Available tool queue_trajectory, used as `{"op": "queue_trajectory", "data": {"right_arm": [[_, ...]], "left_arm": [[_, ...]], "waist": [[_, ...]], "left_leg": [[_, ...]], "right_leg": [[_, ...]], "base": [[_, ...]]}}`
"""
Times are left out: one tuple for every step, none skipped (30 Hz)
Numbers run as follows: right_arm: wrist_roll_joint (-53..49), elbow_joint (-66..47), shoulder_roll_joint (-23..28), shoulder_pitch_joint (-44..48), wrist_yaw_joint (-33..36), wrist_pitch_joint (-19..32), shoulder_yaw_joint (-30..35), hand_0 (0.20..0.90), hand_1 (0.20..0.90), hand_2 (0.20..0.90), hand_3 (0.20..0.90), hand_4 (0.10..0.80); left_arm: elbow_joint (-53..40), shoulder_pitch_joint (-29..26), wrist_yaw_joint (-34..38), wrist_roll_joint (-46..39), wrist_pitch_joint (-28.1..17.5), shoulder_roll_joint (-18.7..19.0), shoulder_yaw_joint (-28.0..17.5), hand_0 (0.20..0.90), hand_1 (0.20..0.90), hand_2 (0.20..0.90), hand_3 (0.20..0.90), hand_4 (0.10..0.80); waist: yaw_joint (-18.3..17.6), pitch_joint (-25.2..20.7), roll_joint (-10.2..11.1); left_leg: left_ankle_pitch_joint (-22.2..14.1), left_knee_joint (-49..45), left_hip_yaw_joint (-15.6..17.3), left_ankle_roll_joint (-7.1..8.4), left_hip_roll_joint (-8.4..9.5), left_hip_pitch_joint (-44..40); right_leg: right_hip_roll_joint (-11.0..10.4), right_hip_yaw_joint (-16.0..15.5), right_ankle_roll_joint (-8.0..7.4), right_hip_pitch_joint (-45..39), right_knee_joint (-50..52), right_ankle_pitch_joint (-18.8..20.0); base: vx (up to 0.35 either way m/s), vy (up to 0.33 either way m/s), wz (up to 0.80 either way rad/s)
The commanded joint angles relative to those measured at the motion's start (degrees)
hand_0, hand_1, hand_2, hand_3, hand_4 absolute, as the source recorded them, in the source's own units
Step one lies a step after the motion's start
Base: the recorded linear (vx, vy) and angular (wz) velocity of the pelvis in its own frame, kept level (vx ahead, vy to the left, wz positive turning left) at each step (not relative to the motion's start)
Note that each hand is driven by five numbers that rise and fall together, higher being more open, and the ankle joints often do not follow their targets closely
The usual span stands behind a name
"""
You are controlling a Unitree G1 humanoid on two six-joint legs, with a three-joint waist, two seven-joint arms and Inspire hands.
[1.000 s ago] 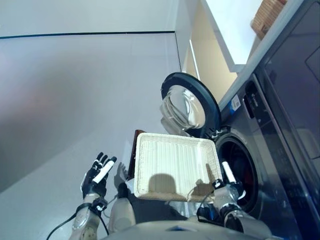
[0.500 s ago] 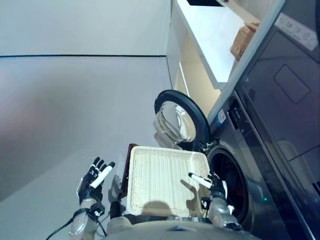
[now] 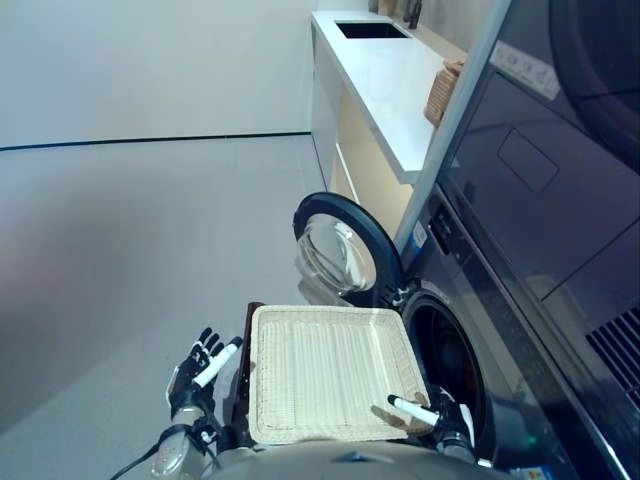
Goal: Pick up the clothes and place them into the washing machine
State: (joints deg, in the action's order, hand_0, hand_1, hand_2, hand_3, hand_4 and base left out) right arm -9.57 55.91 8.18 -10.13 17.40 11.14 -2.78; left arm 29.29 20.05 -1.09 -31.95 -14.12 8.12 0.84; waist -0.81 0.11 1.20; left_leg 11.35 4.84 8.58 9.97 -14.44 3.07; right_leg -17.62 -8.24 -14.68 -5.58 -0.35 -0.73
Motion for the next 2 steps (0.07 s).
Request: {"op": "queue_trajectory", "data": {"right_arm": [[-0.1,-4.7,0.0,5.7,1.2,3.5,0.9,0.900,0.900,0.900,0.900,0.800],[0.0,-4.5,0.0,5.9,1.3,3.4,0.9,0.900,0.900,0.900,0.900,0.800]], "left_arm": [[-5.2,-3.2,-0.1,1.3,-5.1,1.2,-1.4,0.900,0.900,0.900,0.900,0.800],[-5.0,-3.2,-0.2,1.6,-5.0,1.2,-1.3,0.900,0.900,0.900,0.900,0.800]], "waist": [[0.7,1.2,0.7],[0.7,1.2,0.6]], "left_leg": [[-6.7,-6.4,0.3,1.92,-3.91,-2.8],[-6.7,-6.4,0.3,1.94,-3.88,-2.8]], "right_leg": [[-4.1,-1.1,-0.32,3.3,-0.8,8.7],[-4.2,-1.0,-0.32,3.2,-0.7,8.7]], "base": [[0.000,0.000,0.00],[0.000,0.000,0.00]]}}
